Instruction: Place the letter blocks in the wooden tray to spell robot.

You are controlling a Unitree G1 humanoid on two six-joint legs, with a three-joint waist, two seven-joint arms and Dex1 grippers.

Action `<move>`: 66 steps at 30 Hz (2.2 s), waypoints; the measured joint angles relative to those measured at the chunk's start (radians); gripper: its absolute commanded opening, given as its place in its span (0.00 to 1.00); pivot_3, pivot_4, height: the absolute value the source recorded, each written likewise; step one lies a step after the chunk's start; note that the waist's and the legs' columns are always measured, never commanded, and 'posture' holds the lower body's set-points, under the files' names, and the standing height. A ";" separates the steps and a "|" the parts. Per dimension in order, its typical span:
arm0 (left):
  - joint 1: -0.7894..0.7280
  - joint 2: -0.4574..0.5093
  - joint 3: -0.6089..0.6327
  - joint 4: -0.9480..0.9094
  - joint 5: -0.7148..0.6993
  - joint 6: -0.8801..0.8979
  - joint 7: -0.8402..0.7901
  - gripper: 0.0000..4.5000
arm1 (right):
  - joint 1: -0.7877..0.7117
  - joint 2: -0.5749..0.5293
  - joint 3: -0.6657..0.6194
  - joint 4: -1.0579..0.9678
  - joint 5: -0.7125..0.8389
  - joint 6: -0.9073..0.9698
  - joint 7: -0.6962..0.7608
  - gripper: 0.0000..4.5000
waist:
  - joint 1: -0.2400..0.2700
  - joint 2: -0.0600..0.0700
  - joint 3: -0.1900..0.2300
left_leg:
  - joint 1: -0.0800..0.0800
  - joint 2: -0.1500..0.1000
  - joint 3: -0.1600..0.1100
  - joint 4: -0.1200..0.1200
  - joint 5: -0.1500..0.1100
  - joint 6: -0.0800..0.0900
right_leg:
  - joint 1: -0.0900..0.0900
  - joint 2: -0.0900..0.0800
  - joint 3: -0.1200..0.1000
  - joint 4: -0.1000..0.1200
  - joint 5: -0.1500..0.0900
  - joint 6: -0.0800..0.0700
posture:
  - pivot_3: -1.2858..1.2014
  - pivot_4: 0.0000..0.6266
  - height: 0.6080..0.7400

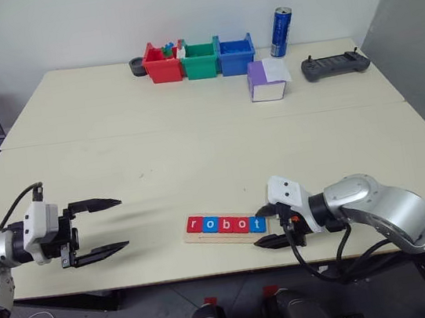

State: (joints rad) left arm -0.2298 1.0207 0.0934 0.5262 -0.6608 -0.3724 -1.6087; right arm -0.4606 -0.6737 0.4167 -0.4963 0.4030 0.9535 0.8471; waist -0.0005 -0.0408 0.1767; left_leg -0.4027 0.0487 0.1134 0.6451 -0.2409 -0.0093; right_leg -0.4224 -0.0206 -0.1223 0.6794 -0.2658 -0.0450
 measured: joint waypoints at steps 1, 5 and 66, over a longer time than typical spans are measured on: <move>0.000 0.000 0.000 0.000 0.000 0.000 0.000 1.00 | 0.000 0.000 0.002 0.003 -0.006 -0.010 0.000 0.99 | 0.000 0.000 0.000 | 0.000 0.000 0.000 0.000 0.000 0.000 | 0.000 0.000 0.000 0.000 0.000 0.000 | 0.52 0.24 1.00; 0.008 0.002 0.000 0.000 0.000 0.000 0.000 1.00 | 0.009 -0.006 0.011 0.021 -0.029 -0.050 0.007 0.99 | 0.000 0.000 0.000 | 0.000 0.000 0.000 0.000 0.000 0.000 | 0.000 0.000 0.000 0.000 0.000 0.000 | 0.52 0.24 1.00; 0.060 0.030 0.044 -0.046 -0.006 0.041 0.000 1.00 | -0.217 0.071 0.073 0.666 -0.319 -0.598 0.345 0.99 | 0.000 -0.002 -0.001 | 0.001 0.000 0.001 0.000 0.000 0.000 | 0.001 0.000 0.000 0.001 0.000 0.000 | 0.52 0.24 1.00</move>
State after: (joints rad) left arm -0.1700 1.0505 0.1374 0.4799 -0.6665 -0.3309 -1.6085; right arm -0.6771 -0.6030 0.4900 0.1695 0.0843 0.3559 1.1920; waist -0.0005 -0.0426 0.1755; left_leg -0.4015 0.0490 0.1140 0.6455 -0.2407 -0.0095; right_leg -0.4214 -0.0205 -0.1221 0.6803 -0.2657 -0.0451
